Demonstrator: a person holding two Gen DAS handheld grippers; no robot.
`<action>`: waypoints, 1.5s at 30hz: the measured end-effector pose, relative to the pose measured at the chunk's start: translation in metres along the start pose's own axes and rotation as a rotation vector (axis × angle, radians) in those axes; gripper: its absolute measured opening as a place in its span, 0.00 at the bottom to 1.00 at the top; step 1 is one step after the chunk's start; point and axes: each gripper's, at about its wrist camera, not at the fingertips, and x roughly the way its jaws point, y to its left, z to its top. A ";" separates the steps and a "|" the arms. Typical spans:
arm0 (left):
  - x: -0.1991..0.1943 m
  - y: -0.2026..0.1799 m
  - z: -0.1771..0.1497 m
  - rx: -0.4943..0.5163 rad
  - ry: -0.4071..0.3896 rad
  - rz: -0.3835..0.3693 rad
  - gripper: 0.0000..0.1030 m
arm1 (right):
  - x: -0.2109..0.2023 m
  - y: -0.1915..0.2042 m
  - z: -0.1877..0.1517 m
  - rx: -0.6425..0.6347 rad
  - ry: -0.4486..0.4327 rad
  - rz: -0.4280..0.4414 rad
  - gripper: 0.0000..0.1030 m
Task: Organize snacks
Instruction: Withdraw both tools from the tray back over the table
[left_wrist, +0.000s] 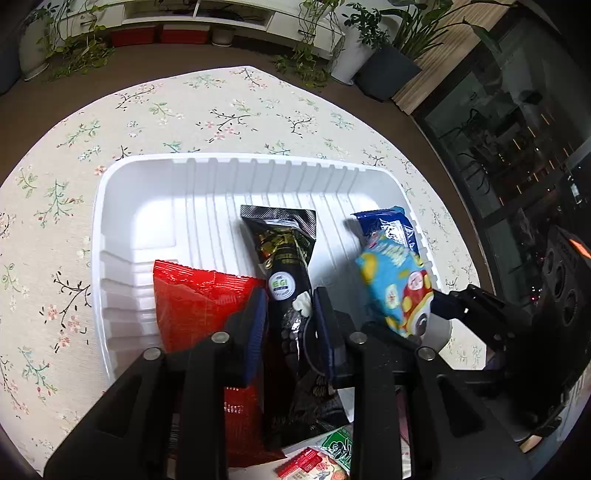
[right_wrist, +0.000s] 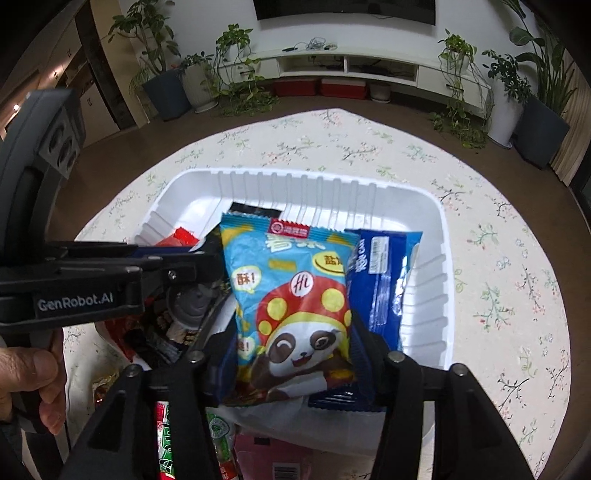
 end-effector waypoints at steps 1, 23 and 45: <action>-0.001 -0.001 -0.001 0.005 0.000 0.000 0.28 | 0.001 -0.001 0.000 0.002 -0.001 -0.001 0.55; -0.131 -0.049 -0.091 0.199 -0.154 -0.044 1.00 | -0.138 -0.025 -0.062 0.219 -0.294 0.288 1.00; -0.118 -0.073 -0.304 0.552 0.123 0.078 0.99 | -0.151 0.020 -0.237 0.392 -0.236 0.266 0.95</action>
